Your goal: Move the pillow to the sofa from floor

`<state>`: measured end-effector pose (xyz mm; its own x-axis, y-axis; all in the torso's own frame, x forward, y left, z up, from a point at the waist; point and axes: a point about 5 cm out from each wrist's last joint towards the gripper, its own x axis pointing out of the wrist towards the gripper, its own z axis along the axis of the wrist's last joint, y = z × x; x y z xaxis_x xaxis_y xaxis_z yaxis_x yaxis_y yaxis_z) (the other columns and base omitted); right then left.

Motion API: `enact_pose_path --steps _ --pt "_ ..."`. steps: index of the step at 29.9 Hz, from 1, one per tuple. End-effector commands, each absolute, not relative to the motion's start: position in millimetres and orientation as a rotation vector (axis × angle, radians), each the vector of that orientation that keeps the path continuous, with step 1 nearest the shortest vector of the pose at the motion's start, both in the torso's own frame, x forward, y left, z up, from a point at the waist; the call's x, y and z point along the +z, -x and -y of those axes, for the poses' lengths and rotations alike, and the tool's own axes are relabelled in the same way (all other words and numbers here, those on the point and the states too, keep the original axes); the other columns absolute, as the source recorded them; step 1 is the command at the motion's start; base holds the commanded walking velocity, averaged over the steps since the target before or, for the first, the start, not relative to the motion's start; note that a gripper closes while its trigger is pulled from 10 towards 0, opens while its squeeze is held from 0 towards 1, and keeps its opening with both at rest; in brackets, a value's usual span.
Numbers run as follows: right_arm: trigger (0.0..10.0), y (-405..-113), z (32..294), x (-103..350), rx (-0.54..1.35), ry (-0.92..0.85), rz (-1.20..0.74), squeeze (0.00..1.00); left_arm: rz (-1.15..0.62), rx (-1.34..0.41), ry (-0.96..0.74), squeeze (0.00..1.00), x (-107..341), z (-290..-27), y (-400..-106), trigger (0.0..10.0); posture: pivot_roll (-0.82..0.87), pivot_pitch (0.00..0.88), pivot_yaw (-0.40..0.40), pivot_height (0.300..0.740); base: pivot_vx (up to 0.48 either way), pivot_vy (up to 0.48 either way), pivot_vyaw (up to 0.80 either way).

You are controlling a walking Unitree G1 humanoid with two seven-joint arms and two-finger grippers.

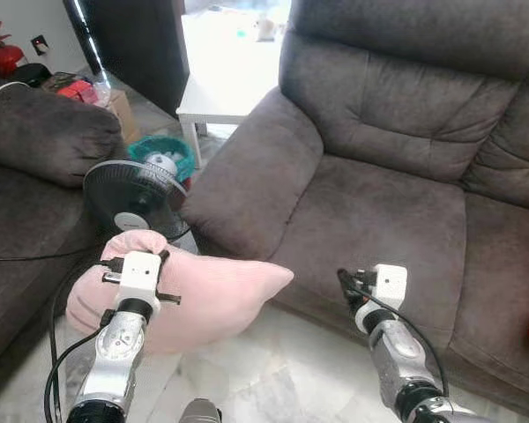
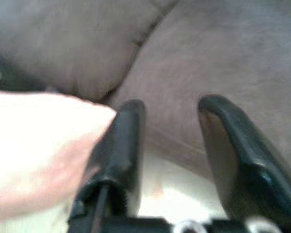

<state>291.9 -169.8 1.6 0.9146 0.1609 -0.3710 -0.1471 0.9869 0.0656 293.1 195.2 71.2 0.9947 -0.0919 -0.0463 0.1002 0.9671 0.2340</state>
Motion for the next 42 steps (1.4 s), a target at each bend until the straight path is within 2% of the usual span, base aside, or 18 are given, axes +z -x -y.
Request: enact_pose_path --steps 1,4,14,20,21,22,23,24,31,38,39,40,41,42 --pt "10.0 -286 167 -6 0.217 0.068 -0.444 0.00 0.045 -0.153 -0.243 0.00 91 -189 -298 10.0 0.22 0.083 -0.036 0.740 0.000 0.000 0.00" --pt "10.0 -284 166 -11 0.320 0.224 -0.523 0.00 -0.009 -0.308 -0.270 0.00 90 -182 -295 10.0 0.22 0.079 -0.039 0.740 0.000 0.000 0.00" --pt "10.0 -286 167 -10 0.433 0.423 -0.543 0.00 -0.104 -0.488 -0.320 0.00 87 -175 -289 10.0 0.21 0.060 -0.035 0.740 0.000 0.000 0.00" --pt "10.0 -285 161 -10 0.491 0.467 -0.539 0.00 -0.128 -0.553 -0.340 0.00 85 -170 -287 10.0 0.21 0.051 -0.034 0.740 0.000 0.000 0.00" --pt "10.0 -286 157 -8 0.520 0.471 -0.520 0.11 -0.130 -0.566 -0.352 0.00 87 -170 -287 10.0 0.21 0.050 -0.033 0.740 0.000 0.000 0.00" --pt "10.0 -287 153 -5 0.555 0.468 -0.500 0.67 -0.130 -0.572 -0.359 0.00 88 -169 -287 10.0 0.21 0.050 -0.033 0.740 0.000 0.000 0.00" --pt "10.0 -287 153 -5 0.555 0.468 -0.500 0.67 -0.130 -0.572 -0.359 0.00 88 -169 -287 10.0 0.21 0.050 -0.033 0.740 0.000 0.000 0.00" --pt "10.0 -289 150 -3 0.598 0.482 -0.481 1.00 -0.131 -0.574 -0.367 0.00 89 -170 -289 10.0 0.21 0.060 -0.034 0.740 0.000 0.000 0.00" --pt "10.0 -285 151 -2 0.733 0.565 -0.489 1.00 -0.134 -0.575 -0.368 0.00 94 -166 -292 10.0 0.20 0.083 -0.036 0.740 0.000 0.000 0.00" --pt "10.0 -285 159 -2 0.754 0.596 -0.530 1.00 -0.145 -0.581 -0.404 0.00 93 -166 -292 10.0 0.19 0.098 -0.031 0.740 0.000 0.000 0.00" --pt "10.0 -284 163 -2 0.778 0.618 -0.552 0.09 -0.151 -0.571 -0.421 0.00 91 -167 -292 10.0 0.18 0.099 -0.030 0.740 0.000 0.000 0.00" --pt "10.0 -284 163 -2 0.778 0.618 -0.552 0.09 -0.151 -0.571 -0.421 0.00 91 -167 -292 10.0 0.18 0.099 -0.030 0.740 0.000 0.000 0.00" --pt "10.0 -282 167 -3 0.801 0.642 -0.572 0.00 -0.160 -0.548 -0.436 0.00 89 -169 -292 10.0 0.18 0.103 -0.032 0.740 0.000 0.000 0.00" --pt "10.0 -279 170 -5 0.826 0.652 -0.596 0.00 -0.166 -0.533 -0.443 0.00 88 -170 -292 10.0 0.18 0.103 -0.034 0.740 0.000 0.000 0.00"
